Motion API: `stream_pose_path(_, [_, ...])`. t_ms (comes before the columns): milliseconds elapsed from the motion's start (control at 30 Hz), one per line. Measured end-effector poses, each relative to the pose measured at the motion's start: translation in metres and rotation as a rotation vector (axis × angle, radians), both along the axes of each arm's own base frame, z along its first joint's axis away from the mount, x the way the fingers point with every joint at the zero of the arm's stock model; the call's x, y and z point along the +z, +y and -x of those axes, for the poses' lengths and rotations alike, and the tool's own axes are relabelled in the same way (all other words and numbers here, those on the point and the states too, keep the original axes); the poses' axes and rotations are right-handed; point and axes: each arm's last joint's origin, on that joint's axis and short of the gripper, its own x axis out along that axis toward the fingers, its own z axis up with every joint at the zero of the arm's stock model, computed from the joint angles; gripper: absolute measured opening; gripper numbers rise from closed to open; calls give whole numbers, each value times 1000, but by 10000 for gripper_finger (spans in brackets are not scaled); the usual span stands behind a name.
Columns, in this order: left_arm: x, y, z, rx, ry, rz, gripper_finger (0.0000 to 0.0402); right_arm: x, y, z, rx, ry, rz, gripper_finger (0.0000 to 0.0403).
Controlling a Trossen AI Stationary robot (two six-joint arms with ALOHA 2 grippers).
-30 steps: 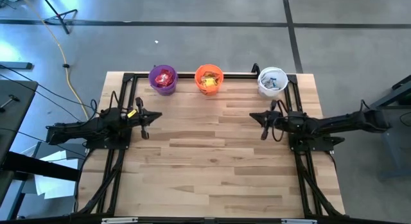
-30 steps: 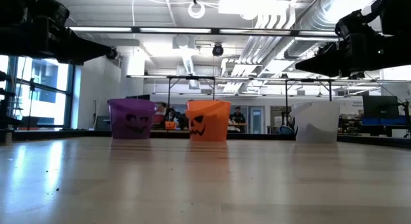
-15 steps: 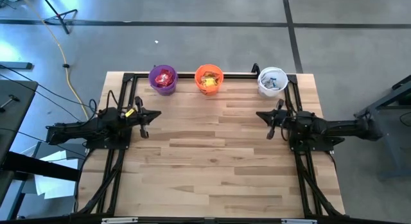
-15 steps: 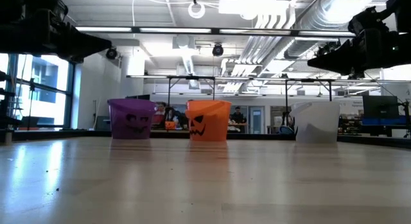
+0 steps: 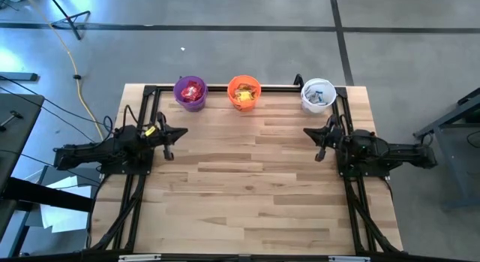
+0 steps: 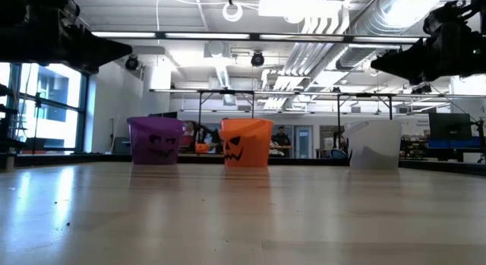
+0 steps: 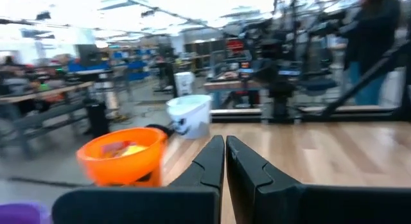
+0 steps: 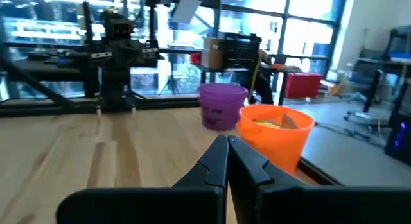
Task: Sort candy
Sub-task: Return to Home Position
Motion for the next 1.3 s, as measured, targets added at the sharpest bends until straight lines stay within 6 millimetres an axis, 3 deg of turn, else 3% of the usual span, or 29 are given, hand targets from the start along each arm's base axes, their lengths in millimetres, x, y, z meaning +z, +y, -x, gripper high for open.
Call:
stream_pose_path(633, [-8, 5, 0, 65, 27, 187, 3, 0, 0, 0, -14, 18, 33, 0])
stream_pose_path(1300, [-7, 5, 0, 65, 24, 187, 3, 0, 0, 0, -14, 16, 29, 0])
